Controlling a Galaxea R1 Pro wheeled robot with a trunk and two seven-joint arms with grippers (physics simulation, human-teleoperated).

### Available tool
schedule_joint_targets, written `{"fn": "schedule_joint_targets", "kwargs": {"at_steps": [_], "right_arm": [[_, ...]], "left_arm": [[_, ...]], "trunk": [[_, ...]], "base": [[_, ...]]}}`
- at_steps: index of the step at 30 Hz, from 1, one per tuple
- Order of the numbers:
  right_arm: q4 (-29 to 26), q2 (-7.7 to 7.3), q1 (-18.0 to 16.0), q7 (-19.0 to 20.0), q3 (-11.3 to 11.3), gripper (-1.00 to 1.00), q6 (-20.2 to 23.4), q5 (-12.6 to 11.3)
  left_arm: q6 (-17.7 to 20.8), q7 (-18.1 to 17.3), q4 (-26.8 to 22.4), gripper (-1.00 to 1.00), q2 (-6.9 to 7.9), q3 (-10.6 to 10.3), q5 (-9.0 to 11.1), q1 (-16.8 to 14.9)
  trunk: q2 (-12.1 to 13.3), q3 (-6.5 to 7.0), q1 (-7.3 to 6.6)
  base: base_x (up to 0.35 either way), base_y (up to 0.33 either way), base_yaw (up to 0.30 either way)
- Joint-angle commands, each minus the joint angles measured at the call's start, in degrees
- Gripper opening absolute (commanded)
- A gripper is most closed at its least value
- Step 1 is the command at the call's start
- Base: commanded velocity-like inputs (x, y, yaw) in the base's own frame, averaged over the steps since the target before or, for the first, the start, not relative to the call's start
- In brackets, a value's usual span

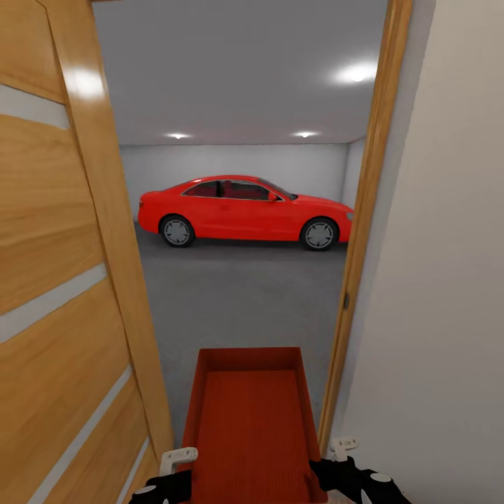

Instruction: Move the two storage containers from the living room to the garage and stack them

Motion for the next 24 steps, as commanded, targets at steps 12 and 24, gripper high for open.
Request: {"fn": "schedule_joint_targets", "kwargs": {"at_steps": [12, 24], "right_arm": [[0.04, 0.36, -0.05, 1.64, -0.26, -1.0, 0.38, -1.09], [0.04, 0.36, -0.05, 1.64, -0.18, -1.0, 0.38, -1.08]], "left_arm": [[-2.04, 0.51, -0.18, -1.0, -0.03, -0.03, -1.58, 0.01], [-2.04, 0.45, -0.18, -1.0, 0.0, -0.03, -1.58, 0.01]], "trunk": [[-0.08, -0.1, 0.01], [-0.08, -0.03, 0.01]], "base": [[0.0, 0.0, -0.055], [0.0, 0.0, -0.077]]}}
